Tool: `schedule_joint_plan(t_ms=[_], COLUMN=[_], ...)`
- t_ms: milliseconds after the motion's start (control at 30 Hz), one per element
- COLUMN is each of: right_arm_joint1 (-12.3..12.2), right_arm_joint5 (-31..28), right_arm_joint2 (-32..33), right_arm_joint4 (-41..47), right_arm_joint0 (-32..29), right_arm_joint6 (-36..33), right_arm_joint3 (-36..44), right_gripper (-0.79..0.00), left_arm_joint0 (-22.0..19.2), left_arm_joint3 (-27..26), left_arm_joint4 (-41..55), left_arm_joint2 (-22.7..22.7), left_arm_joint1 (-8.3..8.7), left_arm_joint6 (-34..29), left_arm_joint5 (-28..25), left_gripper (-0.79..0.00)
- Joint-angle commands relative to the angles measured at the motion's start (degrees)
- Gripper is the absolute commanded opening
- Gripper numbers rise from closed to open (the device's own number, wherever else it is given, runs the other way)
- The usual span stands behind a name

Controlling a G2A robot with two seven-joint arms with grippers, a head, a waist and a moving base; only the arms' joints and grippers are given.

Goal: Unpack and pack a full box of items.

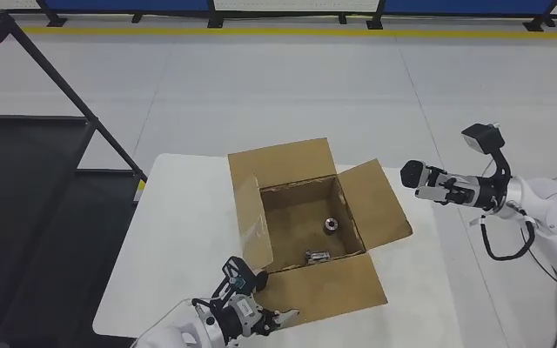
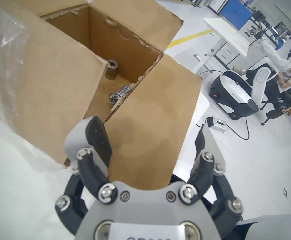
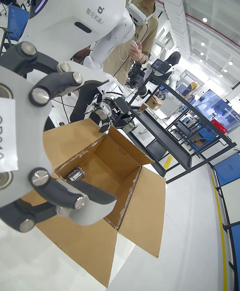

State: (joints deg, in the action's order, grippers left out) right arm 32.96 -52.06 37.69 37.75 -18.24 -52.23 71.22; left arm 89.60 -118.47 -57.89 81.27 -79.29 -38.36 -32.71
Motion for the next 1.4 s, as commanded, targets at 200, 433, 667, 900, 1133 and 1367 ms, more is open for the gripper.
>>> schedule_joint_plan(t_ms=[200, 433, 667, 900, 1133, 1367], right_arm_joint1=[0.39, 0.71, 0.89, 1.06, 2.54, 4.39], right_arm_joint5=[0.33, 0.56, 0.77, 3.19, 7.81, 12.84], right_arm_joint2=[-1.0, -1.74, -2.3, -2.93, -4.99, -6.59], right_arm_joint4=[0.67, 0.97, 1.31, 1.07, -1.41, -3.83], right_arm_joint0=[0.7, 1.34, 1.64, 2.33, 4.69, 6.86], right_arm_joint6=[-0.33, -0.56, -0.77, -3.19, -7.8, -9.64], right_arm_joint3=[-0.58, -0.95, -1.35, -0.59, 1.3, 0.42], right_gripper=[0.0, 0.0, 0.0, 0.0, 0.0, 0.0], left_arm_joint0=[0.93, -0.3, -2.37, -3.16, -3.93, -3.93], left_arm_joint3=[-1.77, -1.57, 1.11, 3.71, 7.11, 7.89], left_arm_joint4=[-1.0, -0.01, 3.53, 5.86, 6.36, 7.74], left_arm_joint2=[4.18, 8.04, 10.27, 9.79, 8.65, 8.09], left_arm_joint1=[0.82, 1.28, 1.57, 1.99, 2.25, 2.54], left_arm_joint6=[4.39, 6.76, 8.66, 7.78, 8.69, 10.17], left_arm_joint5=[3.89, 9.88, 14.32, 14.34, 16.0, 16.2], left_gripper=[0.0, 0.0, 0.0, 0.0, 0.0, 0.0])
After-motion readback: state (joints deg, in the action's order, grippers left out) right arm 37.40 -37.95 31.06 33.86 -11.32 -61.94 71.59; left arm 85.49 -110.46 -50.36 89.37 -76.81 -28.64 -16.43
